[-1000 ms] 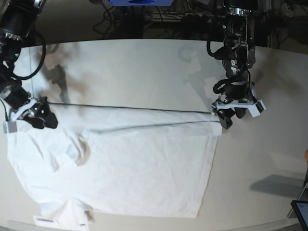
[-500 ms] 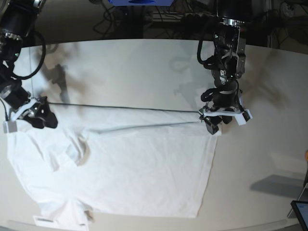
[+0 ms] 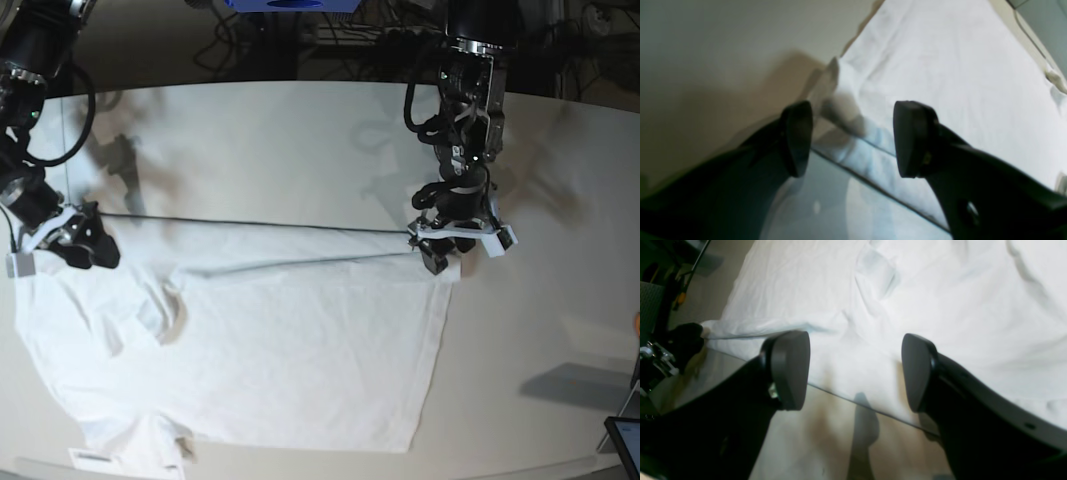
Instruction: Fold the T-shirt properly
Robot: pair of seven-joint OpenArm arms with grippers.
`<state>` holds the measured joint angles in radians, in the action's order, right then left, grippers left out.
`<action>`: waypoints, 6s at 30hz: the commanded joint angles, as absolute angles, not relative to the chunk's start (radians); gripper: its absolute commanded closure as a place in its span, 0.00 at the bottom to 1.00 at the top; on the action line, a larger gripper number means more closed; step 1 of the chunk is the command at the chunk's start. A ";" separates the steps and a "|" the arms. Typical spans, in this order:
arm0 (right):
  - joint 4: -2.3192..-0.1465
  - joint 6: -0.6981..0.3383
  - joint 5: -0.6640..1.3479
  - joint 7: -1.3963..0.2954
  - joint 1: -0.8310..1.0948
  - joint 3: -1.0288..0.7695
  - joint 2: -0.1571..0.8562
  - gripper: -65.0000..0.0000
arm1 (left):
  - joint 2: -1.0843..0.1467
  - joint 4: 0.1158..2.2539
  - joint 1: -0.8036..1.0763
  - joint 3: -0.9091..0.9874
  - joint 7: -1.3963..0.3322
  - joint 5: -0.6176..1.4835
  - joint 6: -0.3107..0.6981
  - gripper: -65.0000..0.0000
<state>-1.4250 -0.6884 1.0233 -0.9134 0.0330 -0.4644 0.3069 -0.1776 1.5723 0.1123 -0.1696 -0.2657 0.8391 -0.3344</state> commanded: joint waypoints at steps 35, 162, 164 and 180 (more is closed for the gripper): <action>-1.440 -0.698 1.049 -0.892 0.016 -0.467 0.325 0.37 | -0.183 1.601 0.094 -0.166 -0.245 0.834 -0.321 0.51; -1.354 -0.698 0.479 -1.053 -0.205 -0.665 0.426 0.33 | -0.242 1.678 0.068 -0.312 -0.311 0.338 -0.321 0.42; -1.287 -0.698 0.507 -1.079 -0.228 -0.664 0.435 0.33 | -0.242 1.678 0.068 -0.312 -0.311 0.338 -0.321 0.42; -1.207 -0.698 0.532 -1.093 -0.245 -0.665 0.430 0.34 | -0.242 1.678 0.068 -0.312 -0.311 0.338 -0.321 0.42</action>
<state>-1.1927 -0.6956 0.5144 -1.1099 -0.2264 -0.6613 0.4088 -0.2359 1.6604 0.0811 -0.3157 -0.3370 0.3477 -0.3172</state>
